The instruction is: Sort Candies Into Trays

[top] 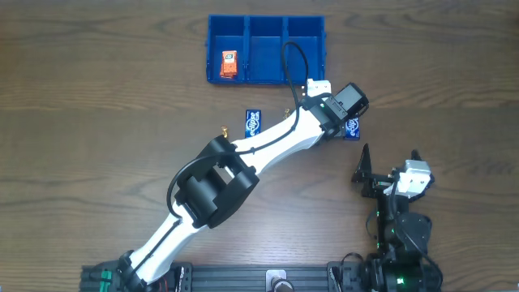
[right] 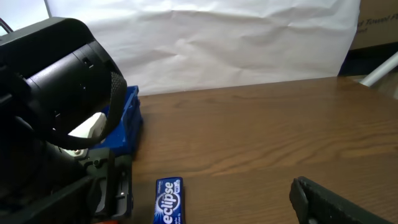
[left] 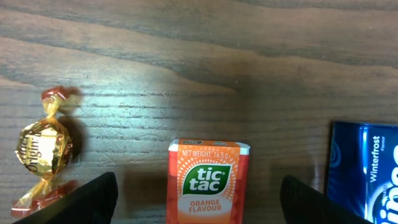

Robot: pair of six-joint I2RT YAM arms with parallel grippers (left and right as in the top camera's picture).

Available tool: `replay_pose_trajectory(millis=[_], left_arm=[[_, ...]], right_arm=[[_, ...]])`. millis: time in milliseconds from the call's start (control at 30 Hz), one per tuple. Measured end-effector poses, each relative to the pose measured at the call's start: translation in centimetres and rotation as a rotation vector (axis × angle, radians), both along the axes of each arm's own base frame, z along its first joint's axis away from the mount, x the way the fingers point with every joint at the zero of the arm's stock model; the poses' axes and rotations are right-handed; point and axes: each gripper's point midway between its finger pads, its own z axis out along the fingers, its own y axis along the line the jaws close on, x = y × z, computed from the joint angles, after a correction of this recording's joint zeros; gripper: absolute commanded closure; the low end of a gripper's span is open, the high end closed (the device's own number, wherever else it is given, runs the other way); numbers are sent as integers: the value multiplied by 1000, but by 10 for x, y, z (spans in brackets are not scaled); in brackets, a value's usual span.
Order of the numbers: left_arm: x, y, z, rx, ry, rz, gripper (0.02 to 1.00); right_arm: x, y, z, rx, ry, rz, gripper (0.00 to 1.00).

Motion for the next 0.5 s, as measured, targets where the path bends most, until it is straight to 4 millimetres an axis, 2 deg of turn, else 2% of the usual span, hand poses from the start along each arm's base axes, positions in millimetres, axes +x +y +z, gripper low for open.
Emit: replay_pose_trajectory(millis=[233,500], left_arm=[[-1,-1,-7,1,12,-9,257],[-1,-2,-9,-2,17,-12,457]], right_arm=[[0,0,0,0,0,0,3],[0,0,0,0,0,0,5]])
